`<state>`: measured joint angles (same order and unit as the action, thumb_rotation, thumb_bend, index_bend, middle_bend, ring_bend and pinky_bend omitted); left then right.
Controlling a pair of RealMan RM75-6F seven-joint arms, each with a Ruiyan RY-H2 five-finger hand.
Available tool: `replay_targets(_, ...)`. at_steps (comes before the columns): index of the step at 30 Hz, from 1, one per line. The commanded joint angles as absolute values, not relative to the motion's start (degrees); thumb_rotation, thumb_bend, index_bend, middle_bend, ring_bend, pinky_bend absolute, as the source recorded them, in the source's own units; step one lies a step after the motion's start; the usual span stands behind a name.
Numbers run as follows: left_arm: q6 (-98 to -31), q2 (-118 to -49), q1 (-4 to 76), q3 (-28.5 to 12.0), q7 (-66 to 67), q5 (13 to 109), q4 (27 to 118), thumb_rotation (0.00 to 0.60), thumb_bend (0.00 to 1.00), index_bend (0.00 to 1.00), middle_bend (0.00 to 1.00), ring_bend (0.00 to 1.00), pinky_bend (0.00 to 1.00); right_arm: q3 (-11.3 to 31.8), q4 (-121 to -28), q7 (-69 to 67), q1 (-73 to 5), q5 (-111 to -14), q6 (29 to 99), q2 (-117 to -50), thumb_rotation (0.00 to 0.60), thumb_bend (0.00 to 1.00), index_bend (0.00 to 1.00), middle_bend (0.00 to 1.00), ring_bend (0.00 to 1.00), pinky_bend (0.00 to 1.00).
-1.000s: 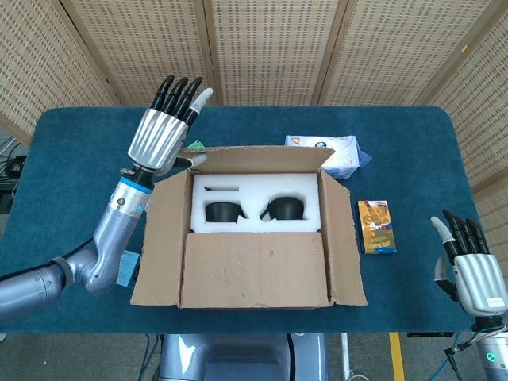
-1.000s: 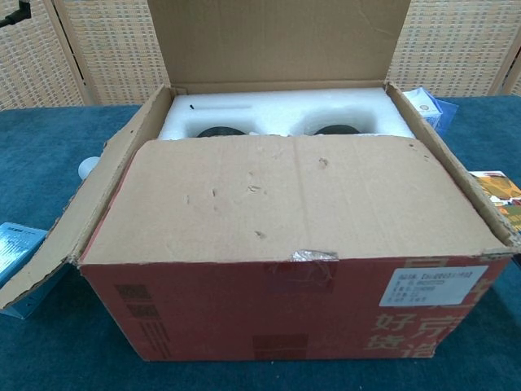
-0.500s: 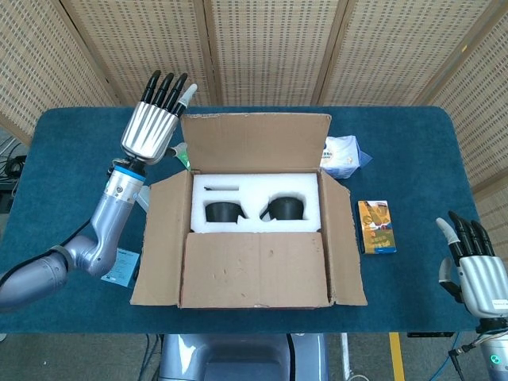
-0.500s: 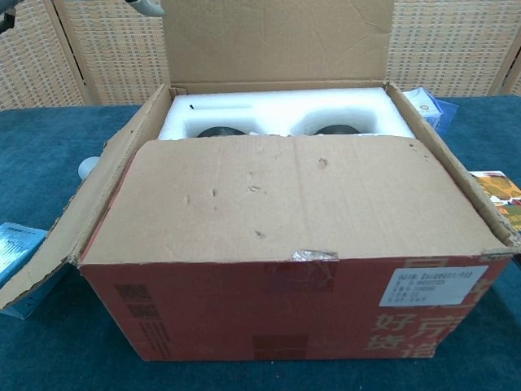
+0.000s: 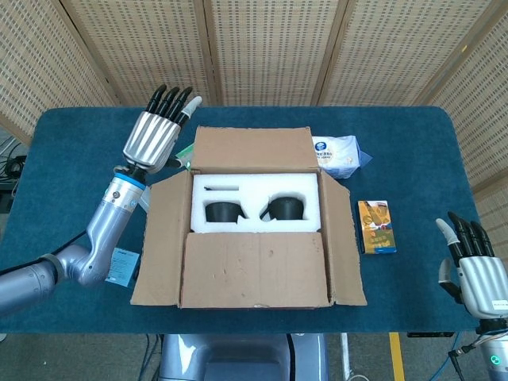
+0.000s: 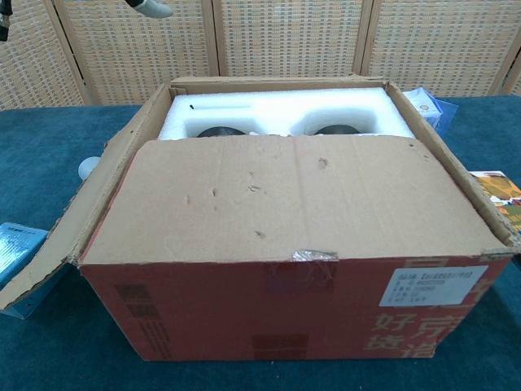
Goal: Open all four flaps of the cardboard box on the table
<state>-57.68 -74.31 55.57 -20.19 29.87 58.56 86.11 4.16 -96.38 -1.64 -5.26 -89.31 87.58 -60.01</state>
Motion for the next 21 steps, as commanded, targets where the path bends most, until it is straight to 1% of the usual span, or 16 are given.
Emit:
replay_targets(1, -54.01, -69.68, 54.23, -20.83, 27.31, 53.94, 92.96, 0.461, 0.30, 0.06, 0.00, 0.00, 0.00, 4.14, -96.39, -1.64, -5.28, -89.38, 87.55, -60.02, 0.600, 0.80, 0.00, 0.00, 0.00, 0.00)
replay_targets(4, -52.99, -68.30, 53.92, -20.71, 26.34, 53.06, 95.10, 0.464, 0.33, 0.11, 0.00, 0.00, 0.00, 4.13, -96.41, -1.62, -5.30, -89.46, 87.53, -60.05, 0.600, 0.80, 0.00, 0.00, 0.00, 0.00)
replay_targets(7, -51.39, -66.55, 53.26, -20.32, 24.58, 52.38, 98.04, 0.466, 0.34, 0.17, 0.00, 0.00, 0.00, 4.04, -96.47, -1.68, -5.24, -89.64, 87.61, -60.08, 0.600, 0.80, 0.00, 0.00, 0.00, 0.00)
replay_targets(11, -48.98, -63.70, 51.99, -19.36, 21.36, 52.57, 102.36, 0.467, 0.34, 0.23, 0.00, 0.00, 0.00, 3.85, -96.52, -1.78, -5.09, -89.85, 87.72, -60.07, 0.600, 0.80, 0.00, 0.00, 0.00, 0.00)
replay_targets(16, -47.87, -61.97, 50.70, -18.18, 18.25, 54.56, 105.54, 0.483, 0.34, 0.30, 0.00, 0.00, 0.00, 3.69, -96.74, -1.64, -4.98, -90.40, 88.02, -60.04, 0.600, 0.80, 0.00, 0.00, 0.00, 0.00)
replay_targets(17, -47.82, -61.81, 50.45, -17.90, 17.80, 55.01, 105.98, 0.466, 0.34, 0.30, 0.00, 0.00, 0.00, 3.66, -96.78, -1.59, -4.95, -90.48, 88.08, -60.05, 0.600, 0.81, 0.00, 0.00, 0.00, 0.00)
replay_targets(19, -47.61, -61.46, 49.84, -17.22, 16.59, 56.01, 107.18, 0.398, 0.34, 0.32, 0.00, 0.00, 0.00, 3.59, -96.92, -1.54, -4.89, -90.63, 88.18, -60.04, 0.600, 0.80, 0.00, 0.00, 0.00, 0.00)
replay_targets(21, -47.62, -61.40, 49.38, -16.63, 15.79, 56.93, 108.00, 0.352, 0.34, 0.35, 0.00, 0.00, 0.00, 3.53, -97.01, -1.45, -4.83, -90.71, 88.21, -60.04, 0.600, 0.80, 0.00, 0.00, 0.00, 0.00)
